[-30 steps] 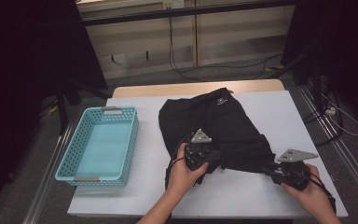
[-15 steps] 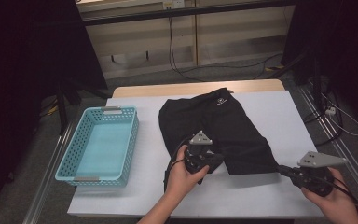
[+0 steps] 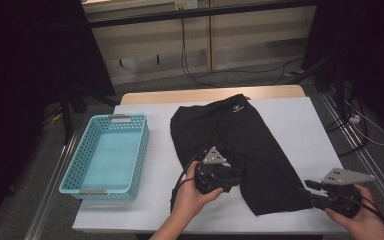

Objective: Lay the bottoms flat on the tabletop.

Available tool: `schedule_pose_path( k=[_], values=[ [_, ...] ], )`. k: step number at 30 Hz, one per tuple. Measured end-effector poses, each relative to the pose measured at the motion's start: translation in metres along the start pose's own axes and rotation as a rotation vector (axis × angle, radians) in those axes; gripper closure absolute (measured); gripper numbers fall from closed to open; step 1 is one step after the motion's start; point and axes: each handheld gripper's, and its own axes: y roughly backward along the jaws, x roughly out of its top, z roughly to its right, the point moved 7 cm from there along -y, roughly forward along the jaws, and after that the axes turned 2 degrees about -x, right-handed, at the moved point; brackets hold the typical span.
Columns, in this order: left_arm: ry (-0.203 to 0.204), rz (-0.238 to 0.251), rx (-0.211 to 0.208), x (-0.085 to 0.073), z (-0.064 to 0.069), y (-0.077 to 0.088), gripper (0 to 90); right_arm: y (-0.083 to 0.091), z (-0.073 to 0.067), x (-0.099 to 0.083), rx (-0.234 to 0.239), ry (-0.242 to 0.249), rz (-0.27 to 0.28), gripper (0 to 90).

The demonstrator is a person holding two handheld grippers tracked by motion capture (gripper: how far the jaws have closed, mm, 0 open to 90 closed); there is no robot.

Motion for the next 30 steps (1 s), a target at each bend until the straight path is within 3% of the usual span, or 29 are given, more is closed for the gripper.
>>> schedule_pose_path(
  k=[4, 10, 15, 18, 21, 30],
  values=[
    [-0.008, -0.003, 0.034, -0.003, -0.011, 0.006, 32.8, -0.023, 0.016, 0.01, -0.056, -0.035, -0.01, 58.8],
    [-0.024, -0.016, 0.062, -0.007, -0.026, 0.012, 25.9, -0.055, 0.039, 0.022, -0.111, -0.127, -0.009, 61.1],
    [-0.017, -0.015, 0.091, -0.009, -0.039, 0.018, 24.8, -0.074, 0.043, 0.028, -0.107, -0.156, -0.015, 66.2],
    [-0.002, -0.004, 0.107, -0.009, -0.046, 0.022, 24.6, -0.084, 0.041, 0.028, -0.107, -0.134, -0.043, 76.9],
    [0.012, 0.0, 0.121, -0.011, -0.053, 0.027, 24.5, -0.085, 0.04, 0.029, -0.088, -0.144, -0.035, 90.0],
    [0.027, 0.011, 0.15, -0.014, -0.064, 0.036, 24.3, -0.073, 0.05, 0.018, -0.085, -0.175, -0.036, 90.0]
  ],
)
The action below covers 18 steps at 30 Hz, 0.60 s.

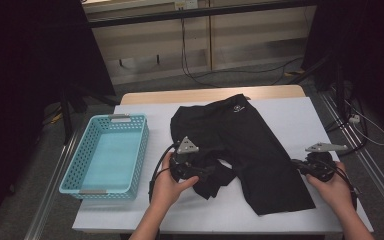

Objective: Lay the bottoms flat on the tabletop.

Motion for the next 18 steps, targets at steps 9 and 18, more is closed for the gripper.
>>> schedule_pose_path(
  k=[9, 18],
  values=[
    [-0.002, -0.002, 0.003, 0.001, -0.002, 0.002, 23.8, 0.005, 0.001, 0.006, -0.008, 0.021, 0.031, 69.0],
    [-0.001, -0.023, 0.03, -0.002, -0.013, 0.004, 19.0, -0.038, 0.006, 0.044, -0.031, 0.0, 0.046, 59.1]
  ],
)
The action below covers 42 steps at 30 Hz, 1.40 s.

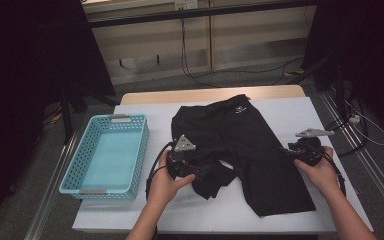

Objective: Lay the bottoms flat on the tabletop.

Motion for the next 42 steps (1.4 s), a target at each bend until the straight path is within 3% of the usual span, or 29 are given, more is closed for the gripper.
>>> schedule_pose_path(
  k=[5, 7, 10, 11, 12, 21, 27, 34, 36, 38, 42],
  values=[
    [0.002, -0.014, 0.035, -0.004, -0.011, 0.002, 16.4, -0.026, 0.001, 0.013, -0.007, -0.03, -0.02, 60.8],
    [0.011, -0.006, 0.052, -0.006, -0.015, 0.003, 15.3, -0.031, 0.001, 0.018, -0.005, -0.044, -0.019, 66.1],
    [0.027, -0.007, 0.053, -0.008, -0.019, 0.003, 15.0, -0.034, 0.002, 0.02, -0.001, -0.037, -0.028, 81.6],
    [0.028, -0.009, 0.057, -0.009, -0.02, 0.004, 15.0, -0.034, 0.002, 0.02, 0.025, -0.045, -0.037, 89.6],
    [0.027, -0.006, 0.057, -0.009, -0.02, 0.004, 15.0, -0.033, 0.002, 0.02, 0.044, -0.049, -0.04, 90.0],
    [0.033, 0.004, 0.059, -0.008, -0.021, 0.007, 15.5, -0.022, 0.014, 0.015, 0.025, -0.054, -0.049, 90.0],
    [0.037, 0.011, 0.063, -0.007, -0.023, 0.009, 15.7, -0.007, 0.026, 0.004, -0.002, -0.022, -0.064, 90.0],
    [0.032, 0.006, 0.062, -0.006, -0.023, 0.008, 15.9, 0.009, 0.039, -0.013, 0.0, -0.06, -0.047, 90.0],
    [0.035, 0.008, 0.062, -0.006, -0.022, 0.006, 15.9, 0.008, 0.039, -0.012, -0.011, -0.046, -0.045, 83.6],
    [0.037, -0.004, 0.059, -0.007, -0.021, 0.005, 15.9, 0.004, 0.041, -0.007, -0.022, -0.063, -0.028, 72.0],
    [0.03, 0.001, 0.054, -0.006, -0.02, 0.004, 16.0, -0.012, 0.041, 0.011, -0.031, -0.084, -0.009, 65.2]
  ],
)
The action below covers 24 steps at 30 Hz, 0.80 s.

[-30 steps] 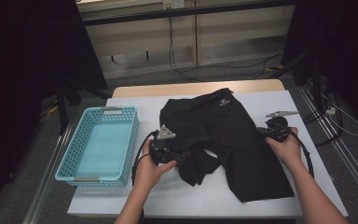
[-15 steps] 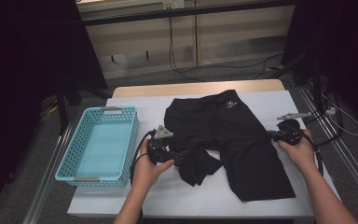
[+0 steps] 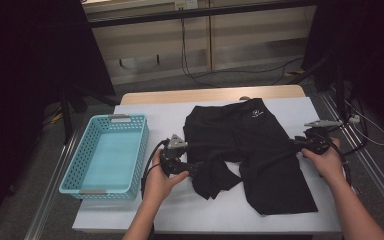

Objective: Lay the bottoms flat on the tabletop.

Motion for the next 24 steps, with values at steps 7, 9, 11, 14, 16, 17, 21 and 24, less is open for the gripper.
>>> schedule_pose_path(
  k=[7, 9, 11, 14, 16, 17, 21, 24],
  values=[
    [0.001, -0.008, -0.003, -0.001, -0.001, -0.002, 16.1, -0.036, -0.005, 0.029, -0.023, -0.027, -0.003, 67.0],
    [0.007, -0.006, -0.001, -0.001, -0.003, -0.002, 16.1, -0.044, -0.005, 0.032, -0.018, -0.04, -0.022, 75.3],
    [0.015, -0.004, -0.002, -0.002, -0.005, -0.001, 16.1, -0.049, -0.008, 0.034, 0.028, -0.051, -0.024, 89.7],
    [0.018, 0.004, 0.003, -0.001, -0.007, 0.0, 16.2, -0.05, -0.004, 0.036, 0.016, -0.059, -0.033, 90.0],
    [0.017, 0.007, 0.005, 0.0, -0.007, 0.0, 16.2, -0.048, 0.008, 0.037, -0.014, -0.078, -0.013, 90.0],
    [0.017, 0.004, 0.0, 0.0, -0.006, -0.001, 16.3, -0.047, 0.014, 0.037, -0.036, -0.091, -0.002, 90.0],
    [0.017, -0.005, -0.005, -0.001, -0.005, -0.005, 16.4, -0.044, 0.033, 0.033, -0.081, -0.142, 0.007, 86.6],
    [0.01, -0.011, -0.006, -0.001, -0.004, -0.007, 16.4, -0.039, 0.036, 0.031, -0.09, -0.143, 0.016, 69.5]
  ],
)
